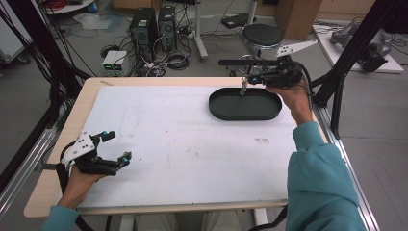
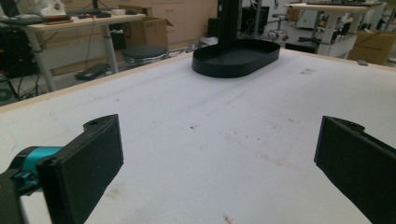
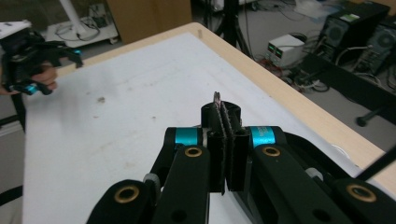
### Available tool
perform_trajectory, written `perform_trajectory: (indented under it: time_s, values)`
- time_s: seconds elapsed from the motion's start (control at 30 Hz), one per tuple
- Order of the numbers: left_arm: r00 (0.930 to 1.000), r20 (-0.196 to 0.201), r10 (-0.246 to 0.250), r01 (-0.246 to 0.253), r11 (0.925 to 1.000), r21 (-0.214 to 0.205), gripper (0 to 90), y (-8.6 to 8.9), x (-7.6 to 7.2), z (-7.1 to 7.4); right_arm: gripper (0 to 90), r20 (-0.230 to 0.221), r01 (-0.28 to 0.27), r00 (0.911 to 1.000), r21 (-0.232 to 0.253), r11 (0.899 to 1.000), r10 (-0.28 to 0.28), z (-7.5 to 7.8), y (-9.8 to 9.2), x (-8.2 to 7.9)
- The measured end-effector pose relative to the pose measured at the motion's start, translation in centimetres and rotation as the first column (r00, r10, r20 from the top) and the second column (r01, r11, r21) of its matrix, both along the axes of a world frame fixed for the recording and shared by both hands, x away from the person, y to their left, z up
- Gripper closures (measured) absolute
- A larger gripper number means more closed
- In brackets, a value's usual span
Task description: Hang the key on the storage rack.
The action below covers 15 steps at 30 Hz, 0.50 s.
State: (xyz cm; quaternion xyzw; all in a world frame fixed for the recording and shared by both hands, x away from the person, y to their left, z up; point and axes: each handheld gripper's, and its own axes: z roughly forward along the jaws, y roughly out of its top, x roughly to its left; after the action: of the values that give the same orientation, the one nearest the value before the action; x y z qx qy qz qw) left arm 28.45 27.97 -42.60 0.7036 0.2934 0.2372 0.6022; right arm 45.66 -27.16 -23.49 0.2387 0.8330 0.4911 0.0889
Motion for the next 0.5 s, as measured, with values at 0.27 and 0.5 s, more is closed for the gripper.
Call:
perform_trajectory:
  time_s: [0.27,0.5]
  values:
    - [0.9976,0.051,0.047,-0.045,0.9983,-0.038,1.7,0.4,-1.1,-1.7,89.8,-0.010,0.059,0.9982,-0.079,0.995,-0.060,1.0,0.3,2.0]
    - [0.9958,0.068,0.061,-0.056,0.9955,-0.077,1.7,0.9,-1.3,-2.6,89.8,-0.008,0.086,0.9961,-0.145,0.986,-0.088,1.5,1.1,3.6]
